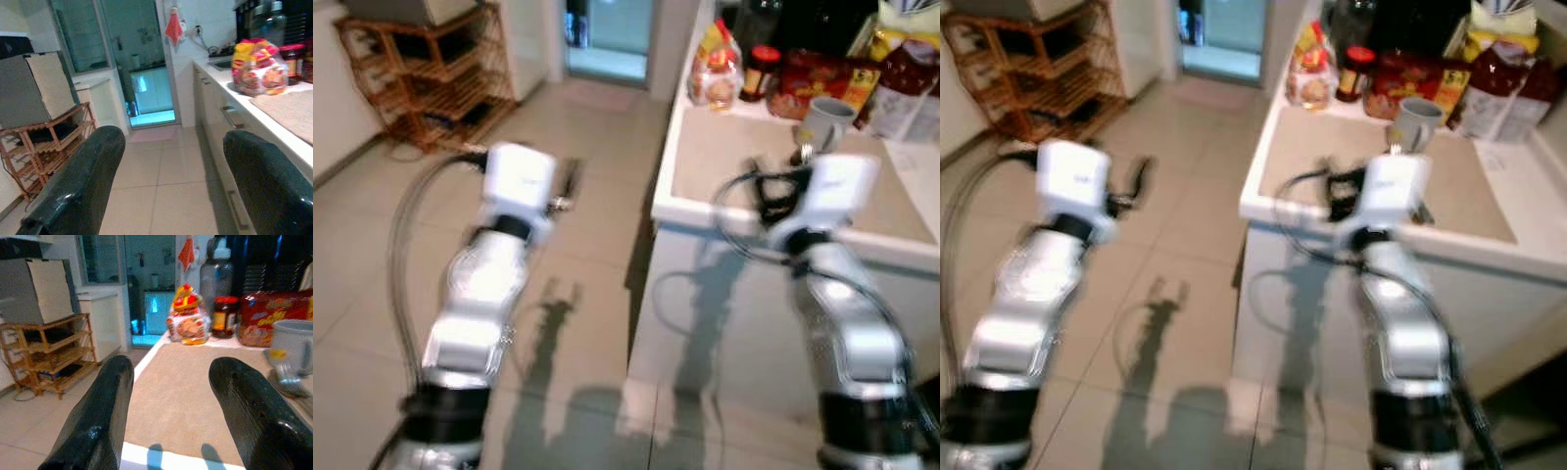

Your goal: Setting the table

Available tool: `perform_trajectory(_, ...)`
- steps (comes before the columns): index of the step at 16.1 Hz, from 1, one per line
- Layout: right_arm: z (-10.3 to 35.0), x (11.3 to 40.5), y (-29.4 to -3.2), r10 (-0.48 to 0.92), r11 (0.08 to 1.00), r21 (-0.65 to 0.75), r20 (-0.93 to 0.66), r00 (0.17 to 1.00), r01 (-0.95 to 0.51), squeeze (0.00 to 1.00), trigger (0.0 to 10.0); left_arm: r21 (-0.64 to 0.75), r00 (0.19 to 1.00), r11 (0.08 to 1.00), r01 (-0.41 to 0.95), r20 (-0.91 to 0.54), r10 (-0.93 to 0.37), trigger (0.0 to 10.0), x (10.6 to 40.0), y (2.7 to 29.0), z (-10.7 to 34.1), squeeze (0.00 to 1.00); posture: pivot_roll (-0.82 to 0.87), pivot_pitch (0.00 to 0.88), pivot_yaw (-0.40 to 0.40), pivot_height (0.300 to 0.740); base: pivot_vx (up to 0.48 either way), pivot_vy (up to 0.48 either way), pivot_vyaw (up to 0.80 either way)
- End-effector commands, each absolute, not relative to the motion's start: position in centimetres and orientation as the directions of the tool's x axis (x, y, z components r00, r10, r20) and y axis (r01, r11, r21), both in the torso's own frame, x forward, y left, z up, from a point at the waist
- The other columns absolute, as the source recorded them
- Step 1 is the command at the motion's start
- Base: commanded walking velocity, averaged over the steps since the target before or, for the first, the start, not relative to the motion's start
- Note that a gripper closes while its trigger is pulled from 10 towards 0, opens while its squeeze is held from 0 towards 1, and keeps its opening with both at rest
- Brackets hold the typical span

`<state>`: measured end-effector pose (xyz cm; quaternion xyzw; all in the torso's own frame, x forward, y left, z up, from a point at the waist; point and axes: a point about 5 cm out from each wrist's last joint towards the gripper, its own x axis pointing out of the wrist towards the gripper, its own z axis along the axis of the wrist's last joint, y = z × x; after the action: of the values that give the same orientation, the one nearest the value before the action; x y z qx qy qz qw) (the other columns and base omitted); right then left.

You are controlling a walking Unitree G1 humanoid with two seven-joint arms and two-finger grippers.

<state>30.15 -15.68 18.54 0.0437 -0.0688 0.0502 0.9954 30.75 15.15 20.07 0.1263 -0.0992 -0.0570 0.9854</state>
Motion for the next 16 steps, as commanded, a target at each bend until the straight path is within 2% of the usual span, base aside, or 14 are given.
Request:
perform_trajectory(1,18.8,29.8,-17.4,0.045,0.996,0.072,0.138,0.989,-0.055,0.00,10.0,0.265,0.961,0.954,0.140,0.194,-0.195,10.0,30.9,13.5,20.5,0.00,0.06,0.000,-0.044,0.740,0.356,0.000,-0.80)
perform_trajectory(5,19.1,29.4,-18.4,-0.002,0.997,0.078,0.142,0.990,-0.009,0.00,10.0,0.277,0.955,0.946,0.171,0.189,-0.228,10.0,31.0,13.0,20.5,0.00,0.05,0.000,-0.020,0.740,0.362,0.000,-0.75)
perform_trajectory(9,18.7,29.0,-17.8,0.042,0.997,0.062,0.111,0.993,-0.049,0.00,10.0,0.285,0.955,0.942,0.178,0.180,-0.235,10.0,31.1,13.0,20.4,0.00,0.05,0.000,-0.007,0.740,0.351,0.000,0.00)
perform_trajectory(14,18.6,29.7,-18.1,0.021,0.999,0.035,0.044,0.999,-0.023,0.00,10.0,0.248,0.958,0.947,0.206,0.145,-0.246,10.0,30.8,13.4,19.8,0.00,0.06,0.000,-0.016,0.740,0.000,0.000,0.00)
perform_trajectory(16,18.6,30.3,-18.5,0.052,0.998,-0.033,0.001,0.999,-0.052,0.00,10.0,0.265,0.964,0.947,0.183,0.140,-0.225,10.0,30.8,13.7,19.7,0.00,0.06,0.000,-0.026,0.740,0.000,0.000,0.00)
